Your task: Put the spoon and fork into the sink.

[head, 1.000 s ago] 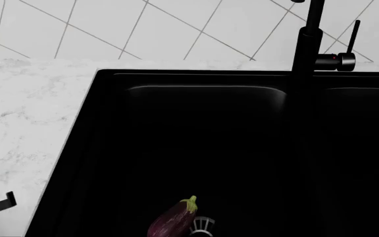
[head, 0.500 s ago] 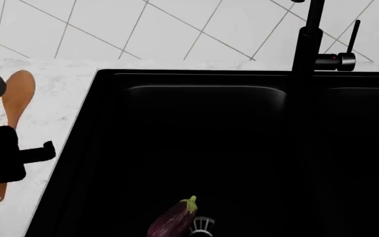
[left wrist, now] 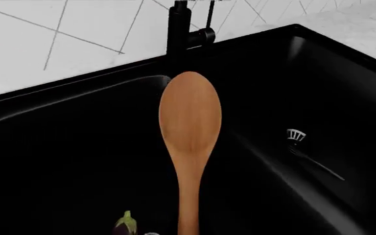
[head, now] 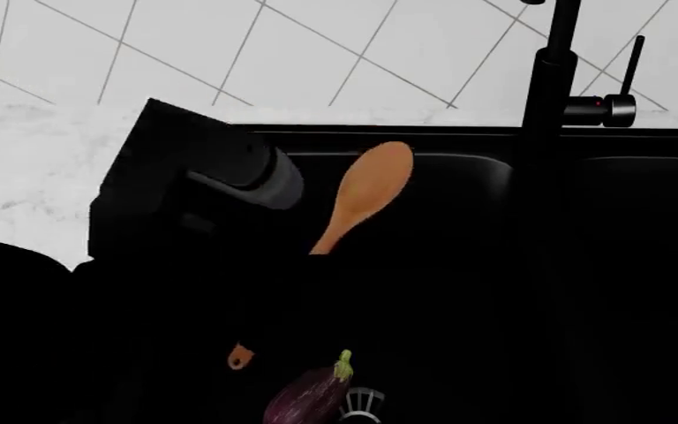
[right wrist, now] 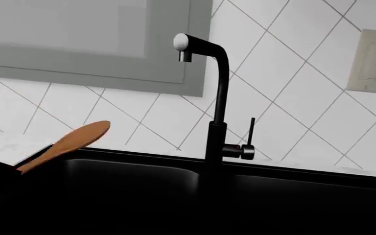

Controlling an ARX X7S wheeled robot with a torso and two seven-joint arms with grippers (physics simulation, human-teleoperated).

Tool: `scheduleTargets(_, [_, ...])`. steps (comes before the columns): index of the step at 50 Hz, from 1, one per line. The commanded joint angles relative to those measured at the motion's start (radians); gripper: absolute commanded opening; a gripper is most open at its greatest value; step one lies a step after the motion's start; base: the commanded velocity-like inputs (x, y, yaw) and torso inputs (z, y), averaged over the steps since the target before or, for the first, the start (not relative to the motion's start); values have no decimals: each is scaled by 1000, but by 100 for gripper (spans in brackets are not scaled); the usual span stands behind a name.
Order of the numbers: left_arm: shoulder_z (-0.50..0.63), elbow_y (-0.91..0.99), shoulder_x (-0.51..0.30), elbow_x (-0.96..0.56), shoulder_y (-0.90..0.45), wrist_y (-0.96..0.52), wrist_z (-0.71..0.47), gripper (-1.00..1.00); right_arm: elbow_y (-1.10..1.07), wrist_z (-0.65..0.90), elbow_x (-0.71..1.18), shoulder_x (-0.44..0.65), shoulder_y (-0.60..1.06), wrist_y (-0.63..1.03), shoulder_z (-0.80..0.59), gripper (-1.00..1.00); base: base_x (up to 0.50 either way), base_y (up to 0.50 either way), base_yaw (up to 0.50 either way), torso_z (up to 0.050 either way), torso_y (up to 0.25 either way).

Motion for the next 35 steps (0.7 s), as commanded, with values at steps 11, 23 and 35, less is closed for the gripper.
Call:
scheduleTargets(11, [205, -429, 277, 332, 13, 1, 456, -100, 7, -5, -45, 15, -45, -64, 32, 100, 0, 0, 0, 0, 0])
scheduleTargets(23, [404, -775, 392, 392, -15, 145, 592, -100, -3, 51, -80, 95, -108, -160, 18, 100, 0, 0, 0, 0, 0])
scheduleTargets(35, [777, -900, 393, 234, -56, 294, 581, -100, -11, 52, -73, 89, -101, -139, 27, 100, 0, 0, 0, 0, 0])
